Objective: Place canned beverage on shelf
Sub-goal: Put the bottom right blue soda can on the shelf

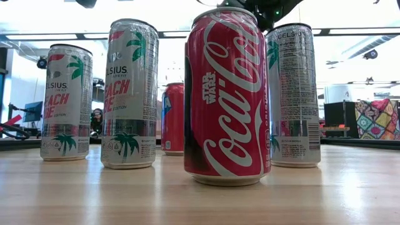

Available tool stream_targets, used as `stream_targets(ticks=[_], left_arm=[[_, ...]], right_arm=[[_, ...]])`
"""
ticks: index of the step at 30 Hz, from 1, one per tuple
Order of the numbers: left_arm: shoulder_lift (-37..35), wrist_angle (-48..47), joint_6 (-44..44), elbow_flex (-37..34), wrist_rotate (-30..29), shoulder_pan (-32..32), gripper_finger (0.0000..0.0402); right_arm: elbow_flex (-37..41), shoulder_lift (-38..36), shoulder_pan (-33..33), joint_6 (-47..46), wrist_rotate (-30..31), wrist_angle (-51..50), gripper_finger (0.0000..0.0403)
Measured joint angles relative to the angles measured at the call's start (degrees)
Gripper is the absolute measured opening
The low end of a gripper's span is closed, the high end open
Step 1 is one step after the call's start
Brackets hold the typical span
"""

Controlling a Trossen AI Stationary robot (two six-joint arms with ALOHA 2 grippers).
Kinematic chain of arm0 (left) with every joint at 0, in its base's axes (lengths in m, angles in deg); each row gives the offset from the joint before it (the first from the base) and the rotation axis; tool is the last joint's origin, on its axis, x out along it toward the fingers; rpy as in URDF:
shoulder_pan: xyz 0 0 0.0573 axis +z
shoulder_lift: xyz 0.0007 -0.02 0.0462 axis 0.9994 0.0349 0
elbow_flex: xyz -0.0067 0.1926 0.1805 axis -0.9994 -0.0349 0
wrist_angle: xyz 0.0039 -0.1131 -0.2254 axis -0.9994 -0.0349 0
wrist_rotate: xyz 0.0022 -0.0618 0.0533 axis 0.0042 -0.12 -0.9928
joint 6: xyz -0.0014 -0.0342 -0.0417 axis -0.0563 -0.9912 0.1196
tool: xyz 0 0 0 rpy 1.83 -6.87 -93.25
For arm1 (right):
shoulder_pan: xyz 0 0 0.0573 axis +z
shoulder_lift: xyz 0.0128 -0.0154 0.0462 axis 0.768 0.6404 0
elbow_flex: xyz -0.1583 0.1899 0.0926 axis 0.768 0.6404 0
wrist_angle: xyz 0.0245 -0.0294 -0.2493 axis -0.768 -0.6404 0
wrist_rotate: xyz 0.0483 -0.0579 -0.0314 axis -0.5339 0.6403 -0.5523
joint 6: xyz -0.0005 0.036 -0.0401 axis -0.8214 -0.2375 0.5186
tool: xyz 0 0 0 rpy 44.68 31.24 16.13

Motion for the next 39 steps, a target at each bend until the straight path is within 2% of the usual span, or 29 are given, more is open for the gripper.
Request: stream_targets(ticks=[8,12,15,23,39], left_arm=[[0.0,0.0,0.0,0.0,0.0,0.0,0.0037],[0.0,0.0,0.0,0.0,0.0,0.0,0.0037],[0.0,-0.1,0.0,0.0,0.0,0.0,0.0037],[0.0,-0.3,0.0,0.0,0.0,0.0,0.0037],[0.2,-0.2,0.2,0.0,0.0,0.0,0.0037]], right_arm=[[0.0,0.0,-0.6,0.3,0.9,2.4,0.0012],[0.1,-0.4,-0.5,-1.1,-4.7,2.0,0.0012],[0.0,0.0,-0.4,-1.6,-5.7,1.6,0.0012],[0.1,3.7,-0.6,0.2,1.4,1.8,0.0012],[0.1,3.5,0.3,-1.4,1.9,2.3,0.0012]])
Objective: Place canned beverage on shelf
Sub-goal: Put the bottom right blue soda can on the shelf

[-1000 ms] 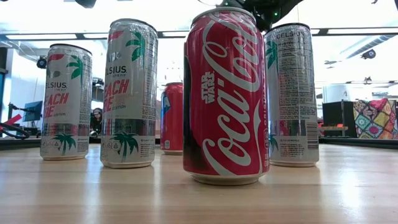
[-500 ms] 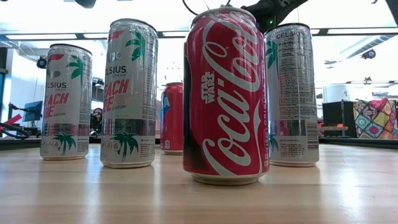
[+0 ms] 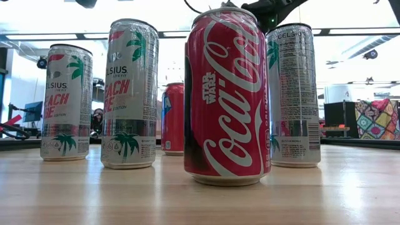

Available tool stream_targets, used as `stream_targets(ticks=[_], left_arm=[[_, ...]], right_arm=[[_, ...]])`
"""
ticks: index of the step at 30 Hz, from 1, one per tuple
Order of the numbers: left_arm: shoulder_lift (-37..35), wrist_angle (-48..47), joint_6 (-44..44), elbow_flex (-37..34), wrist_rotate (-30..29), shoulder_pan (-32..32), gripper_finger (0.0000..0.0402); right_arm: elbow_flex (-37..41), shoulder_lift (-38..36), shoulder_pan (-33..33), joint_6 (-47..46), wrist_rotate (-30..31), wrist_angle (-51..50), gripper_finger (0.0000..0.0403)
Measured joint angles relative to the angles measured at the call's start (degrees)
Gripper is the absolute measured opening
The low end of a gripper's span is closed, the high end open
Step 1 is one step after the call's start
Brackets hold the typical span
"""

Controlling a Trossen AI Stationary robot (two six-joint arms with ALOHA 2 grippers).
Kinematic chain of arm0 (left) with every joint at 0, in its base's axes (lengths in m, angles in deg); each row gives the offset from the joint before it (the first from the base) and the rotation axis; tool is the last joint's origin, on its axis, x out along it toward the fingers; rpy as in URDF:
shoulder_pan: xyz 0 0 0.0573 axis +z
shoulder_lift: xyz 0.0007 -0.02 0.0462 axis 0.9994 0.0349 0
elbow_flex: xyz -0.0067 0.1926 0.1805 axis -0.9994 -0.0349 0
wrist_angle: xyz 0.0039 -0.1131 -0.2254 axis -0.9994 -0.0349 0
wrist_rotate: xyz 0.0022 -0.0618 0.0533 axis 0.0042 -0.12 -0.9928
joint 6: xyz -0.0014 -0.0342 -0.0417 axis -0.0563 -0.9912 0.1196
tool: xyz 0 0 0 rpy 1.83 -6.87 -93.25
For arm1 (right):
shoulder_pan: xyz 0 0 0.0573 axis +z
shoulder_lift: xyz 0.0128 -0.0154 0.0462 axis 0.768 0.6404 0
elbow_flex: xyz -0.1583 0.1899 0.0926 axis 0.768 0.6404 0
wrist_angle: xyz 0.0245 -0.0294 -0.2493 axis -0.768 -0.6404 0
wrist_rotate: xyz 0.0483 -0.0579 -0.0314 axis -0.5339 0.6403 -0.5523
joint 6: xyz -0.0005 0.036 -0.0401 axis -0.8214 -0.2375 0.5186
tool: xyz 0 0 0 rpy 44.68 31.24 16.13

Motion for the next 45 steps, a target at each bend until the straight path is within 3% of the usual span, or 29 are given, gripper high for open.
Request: stream_targets(ticks=[15,21,25,31,39,45], left_arm=[[0.0,0.0,0.0,0.0,0.0,0.0,0.0037],[0.0,0.0,0.0,0.0,0.0,0.0,0.0037],[0.0,0.0,0.0,0.0,0.0,0.0,0.0037],[0.0,0.0,0.0,0.0,0.0,0.0,0.0037],[0.0,0.0,0.0,0.0,0.0,0.0,0.0037],[0.0,0.0,0.0,0.0,0.0,0.0,0.0037]], right_arm=[[0.0,0.3,-2.5,0.3,3.2,0.6,0.0012],[-0.1,0.3,-1.6,-2.9,-1.7,-1.3,0.0012],[-0.1,0.6,-1.1,-2.2,-1.9,-1.4,0.0012],[-0.1,1.1,-2.7,-0.1,2.5,-0.8,0.0012],[-0.1,1.1,-4.1,-0.5,2.5,0.2,0.0012],[-0.1,0.7,-4.0,-2.8,-3.7,-0.5,0.0012]])
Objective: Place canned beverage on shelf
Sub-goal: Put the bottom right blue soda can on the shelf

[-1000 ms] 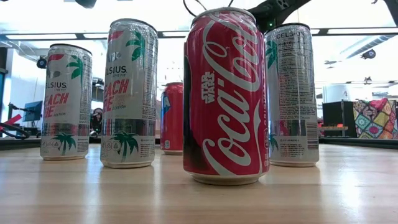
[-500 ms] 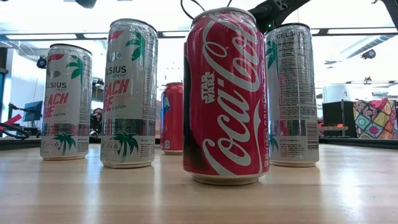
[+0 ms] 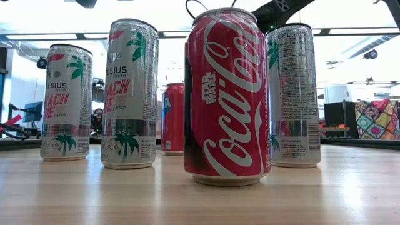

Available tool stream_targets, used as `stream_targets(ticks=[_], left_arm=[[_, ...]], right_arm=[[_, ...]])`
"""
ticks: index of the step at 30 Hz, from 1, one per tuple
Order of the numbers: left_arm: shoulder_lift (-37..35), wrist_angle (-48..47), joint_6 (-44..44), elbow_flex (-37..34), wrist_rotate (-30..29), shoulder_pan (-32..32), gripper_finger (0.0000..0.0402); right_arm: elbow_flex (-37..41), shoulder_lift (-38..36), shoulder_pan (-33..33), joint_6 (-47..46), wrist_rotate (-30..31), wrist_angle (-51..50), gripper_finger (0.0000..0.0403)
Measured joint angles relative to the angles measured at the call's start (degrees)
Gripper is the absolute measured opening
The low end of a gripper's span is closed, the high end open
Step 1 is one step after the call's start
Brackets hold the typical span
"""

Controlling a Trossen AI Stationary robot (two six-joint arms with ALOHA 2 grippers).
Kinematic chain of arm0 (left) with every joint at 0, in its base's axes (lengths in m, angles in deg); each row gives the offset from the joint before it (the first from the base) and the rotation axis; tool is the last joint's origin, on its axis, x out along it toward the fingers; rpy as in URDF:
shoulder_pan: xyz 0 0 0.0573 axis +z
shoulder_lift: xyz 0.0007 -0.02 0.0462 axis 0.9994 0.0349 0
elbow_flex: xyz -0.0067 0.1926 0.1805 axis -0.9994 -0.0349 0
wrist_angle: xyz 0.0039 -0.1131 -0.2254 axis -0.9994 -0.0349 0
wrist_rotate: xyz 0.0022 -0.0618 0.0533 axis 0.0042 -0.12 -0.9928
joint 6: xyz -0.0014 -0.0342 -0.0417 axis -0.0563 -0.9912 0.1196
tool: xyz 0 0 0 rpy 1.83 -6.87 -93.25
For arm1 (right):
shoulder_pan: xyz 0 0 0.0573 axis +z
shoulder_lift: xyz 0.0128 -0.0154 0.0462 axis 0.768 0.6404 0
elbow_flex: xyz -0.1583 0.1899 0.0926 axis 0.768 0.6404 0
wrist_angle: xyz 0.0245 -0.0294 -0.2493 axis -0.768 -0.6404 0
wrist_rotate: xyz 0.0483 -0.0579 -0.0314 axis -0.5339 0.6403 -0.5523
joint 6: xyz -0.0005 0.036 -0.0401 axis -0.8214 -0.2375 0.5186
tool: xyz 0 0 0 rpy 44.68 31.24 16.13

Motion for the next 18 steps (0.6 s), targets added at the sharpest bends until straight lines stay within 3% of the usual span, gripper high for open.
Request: stream_targets(ticks=[9,13,18], left_arm=[[0.0,0.0,0.0,0.0,0.0,0.0,0.0037],[0.0,0.0,0.0,0.0,0.0,0.0,0.0037],[0.0,0.0,0.0,0.0,0.0,0.0,0.0037]], right_arm=[[0.0,0.2,-0.9,1.5,3.5,4.5,0.0012],[-0.1,0.2,-1.1,0.6,2.7,4.1,0.0012],[-0.1,0.2,-0.3,-2.0,-2.8,1.7,0.0012]])
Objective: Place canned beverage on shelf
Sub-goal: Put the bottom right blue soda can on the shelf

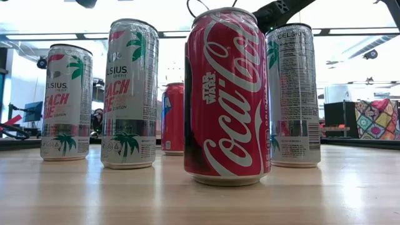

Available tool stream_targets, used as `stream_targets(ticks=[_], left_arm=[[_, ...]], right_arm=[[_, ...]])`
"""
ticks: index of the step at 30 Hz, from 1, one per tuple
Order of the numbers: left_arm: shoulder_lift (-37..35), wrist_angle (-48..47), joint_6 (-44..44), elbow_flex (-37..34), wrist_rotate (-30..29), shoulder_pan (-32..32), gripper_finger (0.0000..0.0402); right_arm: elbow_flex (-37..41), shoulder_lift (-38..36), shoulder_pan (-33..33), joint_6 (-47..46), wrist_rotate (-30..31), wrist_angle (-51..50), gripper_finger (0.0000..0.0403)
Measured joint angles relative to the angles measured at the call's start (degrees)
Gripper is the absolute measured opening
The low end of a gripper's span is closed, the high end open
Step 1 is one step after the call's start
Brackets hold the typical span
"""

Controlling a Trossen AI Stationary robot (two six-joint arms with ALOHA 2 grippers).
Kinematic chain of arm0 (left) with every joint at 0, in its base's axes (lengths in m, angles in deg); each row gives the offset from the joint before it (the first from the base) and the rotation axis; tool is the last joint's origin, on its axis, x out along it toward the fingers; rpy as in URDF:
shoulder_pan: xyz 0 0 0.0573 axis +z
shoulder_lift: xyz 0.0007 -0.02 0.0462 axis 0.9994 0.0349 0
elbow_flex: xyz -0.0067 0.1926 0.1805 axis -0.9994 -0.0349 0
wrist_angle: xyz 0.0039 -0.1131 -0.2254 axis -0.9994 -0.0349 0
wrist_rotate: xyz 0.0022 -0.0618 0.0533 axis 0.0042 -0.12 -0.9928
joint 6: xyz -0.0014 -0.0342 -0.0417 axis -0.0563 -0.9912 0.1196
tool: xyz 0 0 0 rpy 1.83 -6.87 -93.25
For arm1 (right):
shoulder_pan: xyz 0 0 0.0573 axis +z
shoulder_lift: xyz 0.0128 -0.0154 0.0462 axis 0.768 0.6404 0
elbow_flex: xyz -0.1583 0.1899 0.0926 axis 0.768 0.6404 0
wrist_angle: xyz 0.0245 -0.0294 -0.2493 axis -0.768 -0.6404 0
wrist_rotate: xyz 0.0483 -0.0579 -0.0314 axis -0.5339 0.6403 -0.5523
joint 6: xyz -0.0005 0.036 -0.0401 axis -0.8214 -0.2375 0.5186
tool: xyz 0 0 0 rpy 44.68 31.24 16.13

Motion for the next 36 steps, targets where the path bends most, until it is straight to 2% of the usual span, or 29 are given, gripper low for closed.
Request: stream_targets(ticks=[3,10,17,20,25,31,36], left_arm=[[0.0,0.0,0.0,0.0,0.0,0.0,0.0037],[0.0,0.0,0.0,0.0,0.0,0.0,0.0037],[0.0,0.0,0.0,0.0,0.0,0.0,0.0037],[0.0,0.0,0.0,0.0,0.0,0.0,0.0037],[0.2,0.0,0.5,0.0,0.0,0.0,0.0037],[0.2,0.0,0.5,0.0,0.0,0.0,0.0037],[0.2,0.0,0.5,0.0,0.0,0.0,0.0037]], right_arm=[[0.0,0.0,0.6,0.4,0.5,0.4,0.0012],[0.0,0.0,-0.4,2.3,9.4,2.3,0.0012],[0.0,-0.1,-0.2,-1.5,3.0,0.9,0.0012],[0.0,0.0,0.3,-1.6,3.9,0.8,0.0012],[0.0,0.0,-0.8,-1.3,10.5,2.2,0.0012],[0.0,0.1,-2.0,-2.1,10.5,2.6,0.0012],[0.0,0.1,-1.3,-3.9,6.1,2.1,0.0012]])
